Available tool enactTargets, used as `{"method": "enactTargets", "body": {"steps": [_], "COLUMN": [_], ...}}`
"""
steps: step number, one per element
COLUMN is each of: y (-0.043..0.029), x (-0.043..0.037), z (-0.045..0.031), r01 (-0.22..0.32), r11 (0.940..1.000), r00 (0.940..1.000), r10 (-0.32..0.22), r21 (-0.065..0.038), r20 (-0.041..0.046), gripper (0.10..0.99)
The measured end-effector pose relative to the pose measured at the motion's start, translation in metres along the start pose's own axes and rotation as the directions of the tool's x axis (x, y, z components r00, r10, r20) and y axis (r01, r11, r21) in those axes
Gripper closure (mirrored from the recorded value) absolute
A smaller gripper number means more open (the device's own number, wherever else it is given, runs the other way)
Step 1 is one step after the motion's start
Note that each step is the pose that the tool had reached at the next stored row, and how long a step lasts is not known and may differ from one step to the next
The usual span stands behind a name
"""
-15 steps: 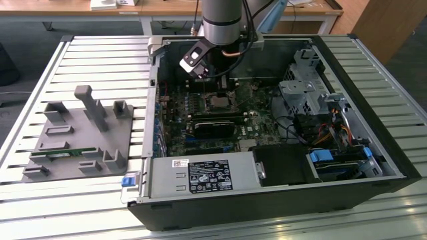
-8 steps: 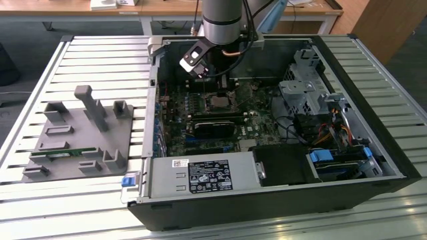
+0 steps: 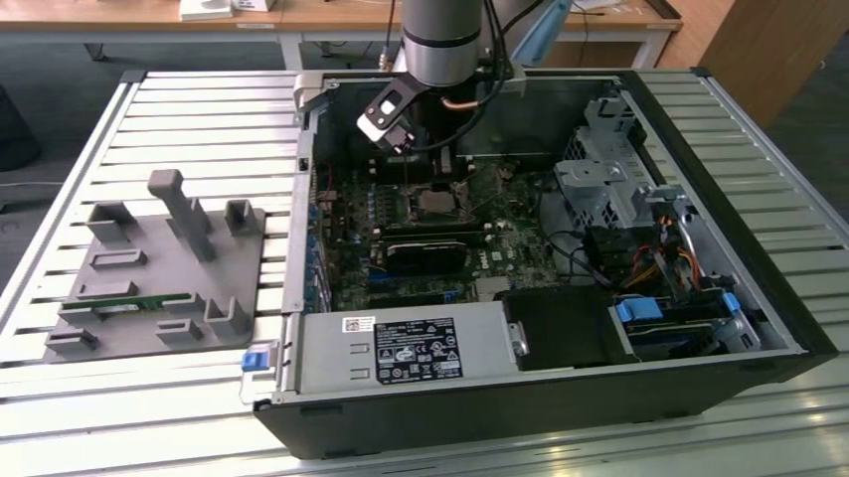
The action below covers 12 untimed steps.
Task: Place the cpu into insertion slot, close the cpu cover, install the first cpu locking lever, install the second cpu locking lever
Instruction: 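Close the cpu cover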
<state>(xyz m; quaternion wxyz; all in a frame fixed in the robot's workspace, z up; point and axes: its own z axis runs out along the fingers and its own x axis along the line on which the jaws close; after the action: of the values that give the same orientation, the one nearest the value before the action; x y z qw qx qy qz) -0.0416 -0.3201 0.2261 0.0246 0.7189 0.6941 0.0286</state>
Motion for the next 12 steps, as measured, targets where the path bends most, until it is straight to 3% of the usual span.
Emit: {"method": "enactTargets", "body": {"steps": [12], "y": [0.0003], "x": [0.0000], "z": [-0.0035], "r01": [0.000], "r11": [1.0000], "r00": [1.0000], "r10": [0.000], "r21": [0.000], "r20": [-0.0002], "gripper": [0.980]}}
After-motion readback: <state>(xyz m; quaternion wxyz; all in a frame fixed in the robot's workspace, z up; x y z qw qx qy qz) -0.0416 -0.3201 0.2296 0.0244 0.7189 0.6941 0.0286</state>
